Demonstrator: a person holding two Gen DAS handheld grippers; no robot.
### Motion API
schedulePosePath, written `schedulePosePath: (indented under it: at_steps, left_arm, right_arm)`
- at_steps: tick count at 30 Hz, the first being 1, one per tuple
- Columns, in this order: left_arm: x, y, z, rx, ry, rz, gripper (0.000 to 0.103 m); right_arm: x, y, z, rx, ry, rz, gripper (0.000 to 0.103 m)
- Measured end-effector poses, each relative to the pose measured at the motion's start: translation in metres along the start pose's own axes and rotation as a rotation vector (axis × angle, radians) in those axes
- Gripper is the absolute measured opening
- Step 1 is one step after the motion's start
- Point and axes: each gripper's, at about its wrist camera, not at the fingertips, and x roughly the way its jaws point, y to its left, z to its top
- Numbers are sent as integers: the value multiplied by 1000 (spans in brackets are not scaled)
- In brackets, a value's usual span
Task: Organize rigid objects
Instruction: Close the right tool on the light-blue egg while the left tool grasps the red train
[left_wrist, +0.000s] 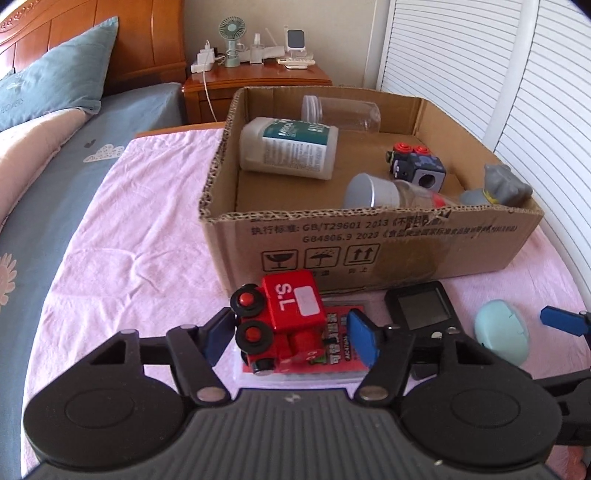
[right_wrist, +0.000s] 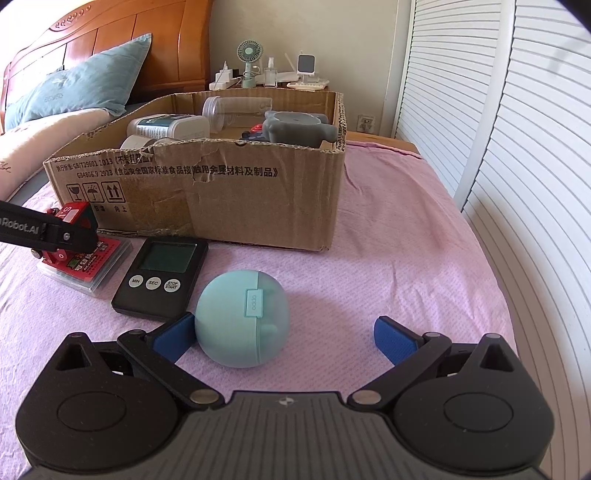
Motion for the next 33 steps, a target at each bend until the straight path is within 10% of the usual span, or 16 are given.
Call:
schedulePosePath:
  at_steps: [9, 23, 33]
  left_arm:
    - [8, -10, 1, 45, -13, 9, 64]
    - [4, -5, -1, 61, -23, -6, 53]
    - [3, -9, -1, 59, -24, 12, 51]
  right_arm:
    - [0, 8, 1, -64, -10, 67, 102]
    - [-11, 6, 6, -134, -16, 137, 60]
    - [-7, 6, 10, -119, -11, 115, 58]
